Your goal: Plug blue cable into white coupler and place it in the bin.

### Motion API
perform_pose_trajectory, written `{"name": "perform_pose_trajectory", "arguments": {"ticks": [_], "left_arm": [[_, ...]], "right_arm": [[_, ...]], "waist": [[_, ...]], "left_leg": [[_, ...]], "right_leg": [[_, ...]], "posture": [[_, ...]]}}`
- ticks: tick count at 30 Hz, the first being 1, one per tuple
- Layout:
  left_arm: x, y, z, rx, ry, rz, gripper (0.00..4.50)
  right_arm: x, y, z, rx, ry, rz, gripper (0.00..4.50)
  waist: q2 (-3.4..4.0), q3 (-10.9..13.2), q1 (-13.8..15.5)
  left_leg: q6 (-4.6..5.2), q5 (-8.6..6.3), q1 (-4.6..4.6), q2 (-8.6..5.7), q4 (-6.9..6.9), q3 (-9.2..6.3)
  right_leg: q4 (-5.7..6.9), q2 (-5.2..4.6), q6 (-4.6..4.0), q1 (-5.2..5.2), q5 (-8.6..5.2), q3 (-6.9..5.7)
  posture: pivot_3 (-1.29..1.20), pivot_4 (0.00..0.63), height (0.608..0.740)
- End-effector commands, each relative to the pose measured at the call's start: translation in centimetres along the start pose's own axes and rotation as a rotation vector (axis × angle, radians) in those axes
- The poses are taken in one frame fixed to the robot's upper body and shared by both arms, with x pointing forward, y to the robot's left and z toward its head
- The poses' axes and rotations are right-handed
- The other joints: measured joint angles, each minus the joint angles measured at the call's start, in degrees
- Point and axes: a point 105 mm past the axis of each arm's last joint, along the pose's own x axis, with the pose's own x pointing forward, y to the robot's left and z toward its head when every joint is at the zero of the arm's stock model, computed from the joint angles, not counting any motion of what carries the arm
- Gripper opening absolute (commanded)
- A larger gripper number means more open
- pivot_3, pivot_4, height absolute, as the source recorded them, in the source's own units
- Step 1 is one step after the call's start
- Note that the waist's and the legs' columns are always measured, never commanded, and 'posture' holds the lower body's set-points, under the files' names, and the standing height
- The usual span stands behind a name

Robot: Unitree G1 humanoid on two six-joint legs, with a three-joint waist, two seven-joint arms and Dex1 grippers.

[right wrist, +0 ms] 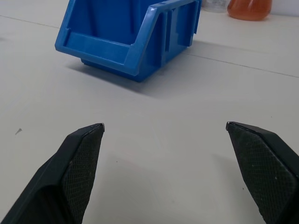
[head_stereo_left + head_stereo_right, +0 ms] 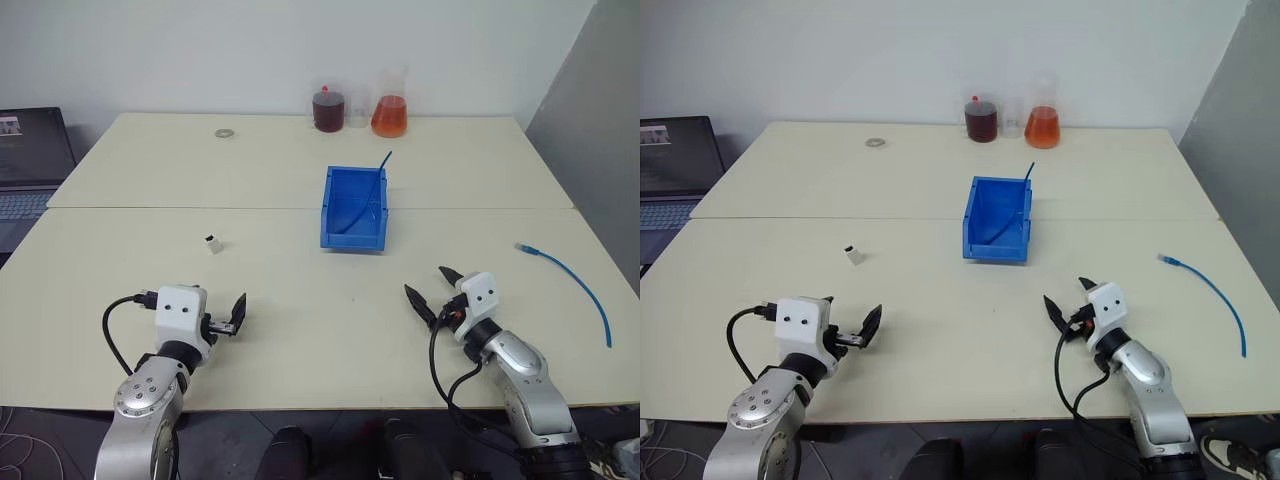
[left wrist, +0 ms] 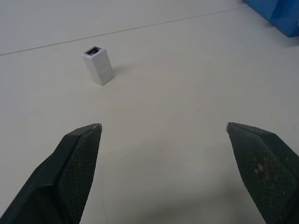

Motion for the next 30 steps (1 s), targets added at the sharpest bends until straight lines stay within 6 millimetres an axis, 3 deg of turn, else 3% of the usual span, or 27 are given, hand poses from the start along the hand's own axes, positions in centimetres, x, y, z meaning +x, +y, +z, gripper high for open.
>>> {"name": "perform_pose_trajectory", "arguments": {"ticks": [1, 13, 18, 27, 30], "left_arm": [[-0.2, -0.2, 1.8, 0.025, -0.079, -0.009, 4.5], [-0.5, -1.0, 1.8, 0.062, -0.078, -0.063, 4.5], [-1.3, -2.4, 2.9, 0.06, -0.149, -0.204, 4.5], [-0.4, -3.1, 4.3, 0.098, -0.189, -0.31, 4.5], [0.2, -3.1, 5.7, 0.097, -0.225, -0.335, 4.5]], "right_arm": [[0.3, 0.1, 2.0, -0.024, -0.062, 0.012, 4.45], [0.4, 0.0, 2.0, -0.03, -0.06, 0.018, 4.45], [0.4, -0.1, 1.5, -0.031, -0.053, 0.021, 4.45], [0.2, -0.4, 1.2, -0.037, -0.058, 0.017, 4.45], [-0.3, -0.8, 1.4, -0.057, -0.073, -0.008, 4.45]], "waist": [[0.0, 0.0, 0.0], [0.0, 0.0, 0.01], [0.0, 0.0, -0.02], [0.0, 0.0, -0.02], [0.0, 0.0, -0.01]], "left_leg": [[0.0, 0.0, 0.0, 0.0, 0.0, 0.0], [0.0, 0.0, -0.01, 0.0, 0.0, 0.0], [0.0, 0.0, -0.03, 0.01, 0.0, 0.0], [0.0, 0.0, -0.03, 0.0, 0.0, 0.0], [0.0, 0.0, -0.05, 0.0, 0.0, 0.0]], "right_leg": [[0.0, 0.0, 0.0, 0.0, 0.0, 0.0], [-0.01, 0.0, 0.0, 0.0, 0.0, 0.0], [-0.03, 0.0, -0.01, -0.01, -0.01, -0.01], [-0.03, 0.0, -0.01, -0.01, -0.01, -0.02], [-0.03, 0.0, -0.01, -0.01, -0.01, -0.01]], "posture": [[0.0, 0.15, 0.74], [0.0, 0.15, 0.74], [0.0, 0.15, 0.74], [0.0, 0.15, 0.74], [0.0, 0.15, 0.74]]}}
